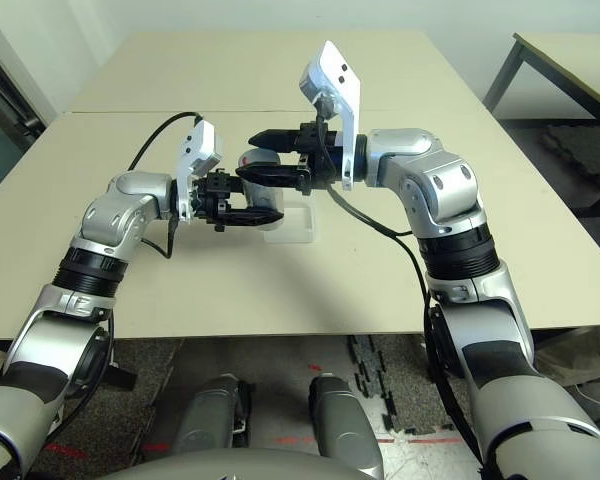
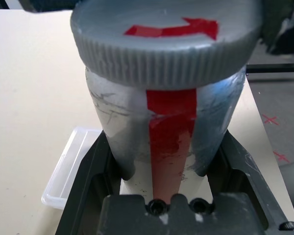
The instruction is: Pour the medicine from the bottle into the box.
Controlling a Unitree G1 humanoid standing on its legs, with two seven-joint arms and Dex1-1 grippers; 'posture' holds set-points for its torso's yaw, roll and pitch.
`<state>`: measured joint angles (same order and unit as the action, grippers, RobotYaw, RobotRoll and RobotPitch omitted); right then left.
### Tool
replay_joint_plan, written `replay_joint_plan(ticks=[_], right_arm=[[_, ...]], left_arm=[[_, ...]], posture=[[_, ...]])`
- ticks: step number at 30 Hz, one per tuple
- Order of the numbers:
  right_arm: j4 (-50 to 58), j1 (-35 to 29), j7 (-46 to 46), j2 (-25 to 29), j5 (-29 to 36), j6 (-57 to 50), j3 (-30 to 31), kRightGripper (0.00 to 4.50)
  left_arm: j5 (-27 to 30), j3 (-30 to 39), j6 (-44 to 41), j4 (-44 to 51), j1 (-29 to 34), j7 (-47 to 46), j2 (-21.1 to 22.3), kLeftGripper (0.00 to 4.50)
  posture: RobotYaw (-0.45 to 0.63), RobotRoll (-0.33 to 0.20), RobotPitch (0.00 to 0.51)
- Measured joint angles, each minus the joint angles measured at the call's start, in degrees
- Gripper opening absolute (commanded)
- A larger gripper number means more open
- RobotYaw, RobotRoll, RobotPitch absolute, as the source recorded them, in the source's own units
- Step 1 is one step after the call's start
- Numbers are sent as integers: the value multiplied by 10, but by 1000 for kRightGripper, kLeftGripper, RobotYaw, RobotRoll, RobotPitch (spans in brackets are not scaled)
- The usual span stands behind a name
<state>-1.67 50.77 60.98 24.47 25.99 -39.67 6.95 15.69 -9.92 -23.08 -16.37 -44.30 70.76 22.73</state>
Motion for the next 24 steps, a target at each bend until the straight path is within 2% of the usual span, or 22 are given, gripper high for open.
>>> replay_joint_plan(ticks=[7, 13, 20, 24], right_arm=[[-100, 46, 143, 24, 5, 67, 13, 2539], [-272, 124, 288, 15, -6, 203, 27, 2539], [-437, 191, 312, -2, 37, 343, 104, 2540], [-496, 214, 312, -15, 47, 385, 124, 2540]], left_arm=[[10, -12, -8, 20, -5, 18, -1, 2538], [13, -15, -22, 45, -17, 16, 0, 2538], [11, -14, -45, 60, -11, -3, 19, 2538], [10, -8, -54, 66, -3, -18, 25, 2538]], posture=[[62, 0, 72], [78, 0, 79], [121, 0, 91], [121, 0, 91]])
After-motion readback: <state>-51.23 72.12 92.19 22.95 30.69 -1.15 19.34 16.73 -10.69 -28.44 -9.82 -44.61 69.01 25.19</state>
